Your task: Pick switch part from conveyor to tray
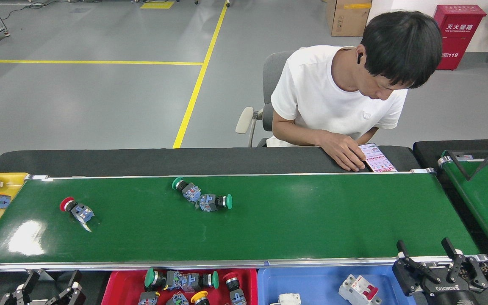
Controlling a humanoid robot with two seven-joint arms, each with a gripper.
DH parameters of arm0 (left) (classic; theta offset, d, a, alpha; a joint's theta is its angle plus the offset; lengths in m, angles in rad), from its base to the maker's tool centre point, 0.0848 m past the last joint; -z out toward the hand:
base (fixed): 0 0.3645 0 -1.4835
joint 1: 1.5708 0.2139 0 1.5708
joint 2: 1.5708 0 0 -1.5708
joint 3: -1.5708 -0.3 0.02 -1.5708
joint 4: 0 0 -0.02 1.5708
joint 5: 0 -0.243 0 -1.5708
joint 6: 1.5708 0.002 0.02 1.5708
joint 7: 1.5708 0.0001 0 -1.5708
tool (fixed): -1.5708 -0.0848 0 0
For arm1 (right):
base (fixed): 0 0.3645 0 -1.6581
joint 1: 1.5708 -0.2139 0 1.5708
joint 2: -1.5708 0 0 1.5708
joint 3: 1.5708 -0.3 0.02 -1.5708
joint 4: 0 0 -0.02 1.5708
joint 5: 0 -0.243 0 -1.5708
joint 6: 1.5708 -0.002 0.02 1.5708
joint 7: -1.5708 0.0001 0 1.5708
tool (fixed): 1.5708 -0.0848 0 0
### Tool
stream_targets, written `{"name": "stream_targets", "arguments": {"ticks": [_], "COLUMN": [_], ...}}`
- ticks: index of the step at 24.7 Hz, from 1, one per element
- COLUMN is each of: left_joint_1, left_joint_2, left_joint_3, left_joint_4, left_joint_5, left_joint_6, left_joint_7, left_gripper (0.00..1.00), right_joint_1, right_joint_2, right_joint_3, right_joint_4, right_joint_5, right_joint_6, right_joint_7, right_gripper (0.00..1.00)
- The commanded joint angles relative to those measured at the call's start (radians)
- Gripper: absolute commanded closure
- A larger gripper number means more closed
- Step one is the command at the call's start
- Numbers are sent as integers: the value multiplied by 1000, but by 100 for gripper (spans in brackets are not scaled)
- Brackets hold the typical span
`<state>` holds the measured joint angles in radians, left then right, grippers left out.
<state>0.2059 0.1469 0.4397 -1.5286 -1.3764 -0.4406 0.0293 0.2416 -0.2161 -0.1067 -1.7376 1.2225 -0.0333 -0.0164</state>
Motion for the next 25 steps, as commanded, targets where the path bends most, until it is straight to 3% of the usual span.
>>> {"name": "stream_targets", "arguments": {"ticks": [1, 12, 18, 25], "left_joint_1": [-10, -20, -221, -428], "left_joint_2": [8, 6, -4, 3], "left_joint_3": [-3, -45, -211, -315], "left_joint_4": [-12, -48, 91, 338], "left_joint_5": [3, -26, -144, -164], "left_joint_6": [5, 3, 83, 148], "left_joint_7": [-6, -14, -31, -31], "left_gripper": [0, 0, 0, 0], "right_joint_1": [-10, -12, -12, -12], "right_joint_2": [-2, -2, 1, 1], "right_joint_3": [-4, -10, -10, -10], "right_joint_4": [-11, -16, -16, -14], "right_joint_5": [-3, -51, -52, -54], "right_joint_6": [4, -31, -66, -71], "right_joint_7": [-10, -11, -11, -20], "right_gripper": [0, 0, 0, 0]}}
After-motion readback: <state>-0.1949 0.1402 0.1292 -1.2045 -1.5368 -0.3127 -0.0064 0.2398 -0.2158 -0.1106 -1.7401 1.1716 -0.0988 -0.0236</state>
